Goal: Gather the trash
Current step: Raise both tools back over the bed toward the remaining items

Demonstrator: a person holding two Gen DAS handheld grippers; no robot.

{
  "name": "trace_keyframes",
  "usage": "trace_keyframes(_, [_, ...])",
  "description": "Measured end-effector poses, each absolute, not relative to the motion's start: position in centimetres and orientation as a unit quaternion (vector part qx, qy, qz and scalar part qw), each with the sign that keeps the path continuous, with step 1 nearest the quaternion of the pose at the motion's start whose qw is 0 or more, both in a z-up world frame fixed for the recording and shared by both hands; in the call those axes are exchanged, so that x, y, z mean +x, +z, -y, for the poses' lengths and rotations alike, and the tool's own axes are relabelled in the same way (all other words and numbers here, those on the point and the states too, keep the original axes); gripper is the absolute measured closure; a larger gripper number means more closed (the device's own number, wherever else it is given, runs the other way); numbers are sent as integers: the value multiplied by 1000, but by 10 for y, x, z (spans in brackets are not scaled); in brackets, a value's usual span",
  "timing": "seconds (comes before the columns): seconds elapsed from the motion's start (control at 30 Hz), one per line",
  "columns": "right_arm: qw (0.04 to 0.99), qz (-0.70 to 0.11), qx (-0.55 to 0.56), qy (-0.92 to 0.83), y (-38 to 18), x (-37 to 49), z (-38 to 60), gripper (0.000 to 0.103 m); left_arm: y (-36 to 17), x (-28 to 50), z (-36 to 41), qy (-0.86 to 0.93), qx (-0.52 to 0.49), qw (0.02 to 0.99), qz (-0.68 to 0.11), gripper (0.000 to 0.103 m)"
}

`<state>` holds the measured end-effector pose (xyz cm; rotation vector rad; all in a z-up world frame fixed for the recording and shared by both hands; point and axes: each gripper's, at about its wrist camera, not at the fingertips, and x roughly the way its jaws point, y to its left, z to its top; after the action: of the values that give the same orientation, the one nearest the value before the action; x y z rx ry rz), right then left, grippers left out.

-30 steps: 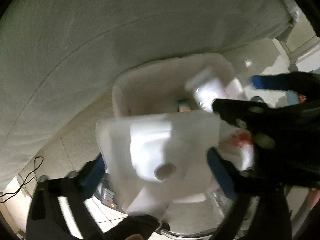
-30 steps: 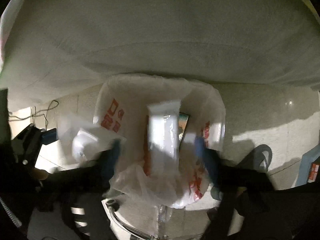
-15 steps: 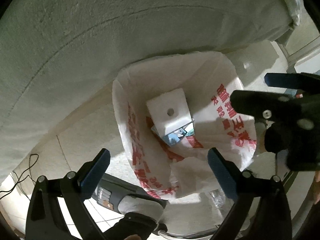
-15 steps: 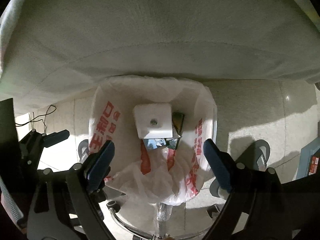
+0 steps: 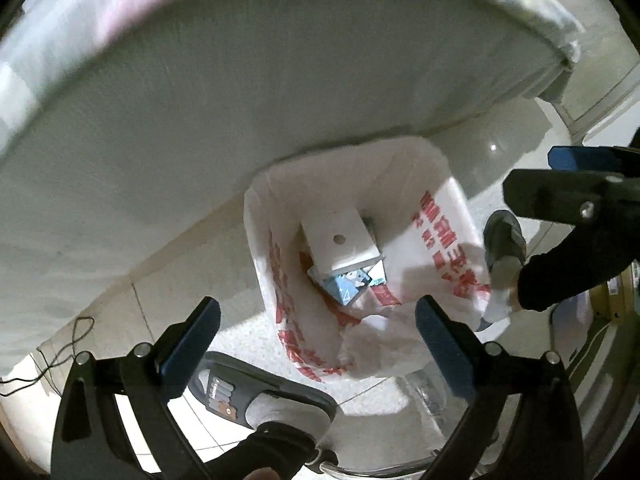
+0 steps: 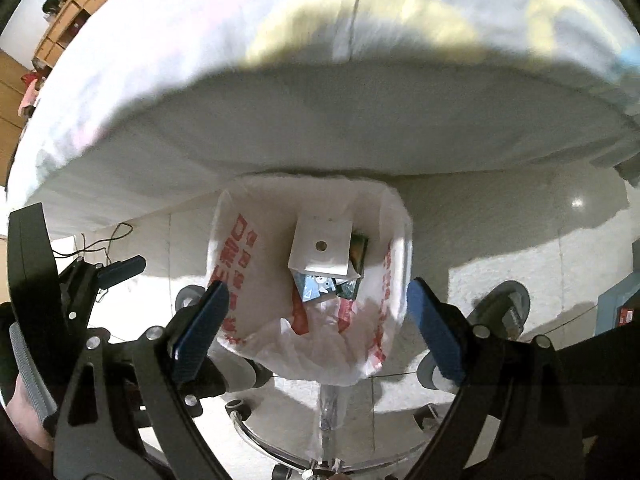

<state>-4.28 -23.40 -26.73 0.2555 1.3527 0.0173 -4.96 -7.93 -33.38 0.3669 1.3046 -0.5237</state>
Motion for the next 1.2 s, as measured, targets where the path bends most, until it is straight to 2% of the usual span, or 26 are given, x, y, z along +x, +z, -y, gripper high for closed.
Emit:
trace_keyframes(0.23, [803,-587,103,5,-217,-57,249,15,-291,-57,86,-241,169,770,-566,8])
trace_keyframes(0.57, [841,-532,95,-15,-147,-59,288,15,-221,-50,82,-229,109,805,-536,8])
trace_keyframes(0.93, [875,-475,82,-37,-76,-17,333,15,-136,15,95,-199,88,846,-488,8])
trace_keyframes(1.2, [884,-460,73,-32,-45,30,347,15,-113,71,110,-191,72,853,-481,8])
